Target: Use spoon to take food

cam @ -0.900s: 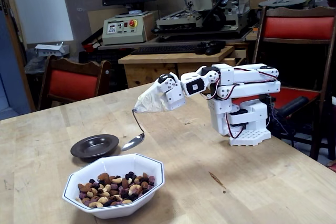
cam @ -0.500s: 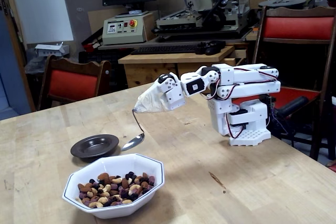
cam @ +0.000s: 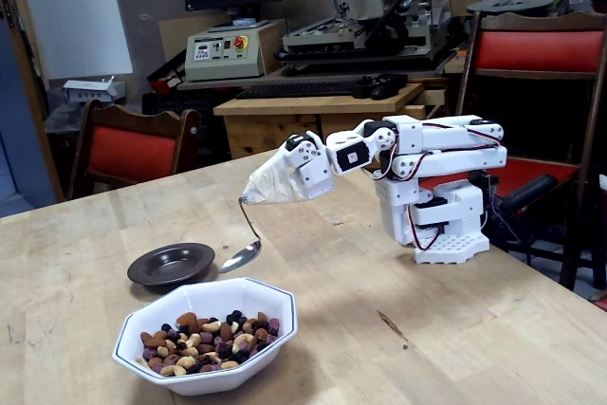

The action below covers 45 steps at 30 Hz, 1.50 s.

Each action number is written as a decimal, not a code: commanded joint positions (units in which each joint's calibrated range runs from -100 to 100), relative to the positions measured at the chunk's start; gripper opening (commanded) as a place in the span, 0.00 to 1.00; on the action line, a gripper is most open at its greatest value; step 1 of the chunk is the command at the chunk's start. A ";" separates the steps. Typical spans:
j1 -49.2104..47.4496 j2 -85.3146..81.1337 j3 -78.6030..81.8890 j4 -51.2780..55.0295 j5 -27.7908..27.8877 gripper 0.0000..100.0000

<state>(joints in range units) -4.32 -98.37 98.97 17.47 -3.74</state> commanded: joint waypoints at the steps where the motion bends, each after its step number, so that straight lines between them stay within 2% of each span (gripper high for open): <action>1: 0.03 -0.09 1.03 0.00 -0.05 0.04; 45: -0.49 -0.69 1.03 0.00 -0.34 0.04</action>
<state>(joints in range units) -4.54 -98.37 98.97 17.47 -4.03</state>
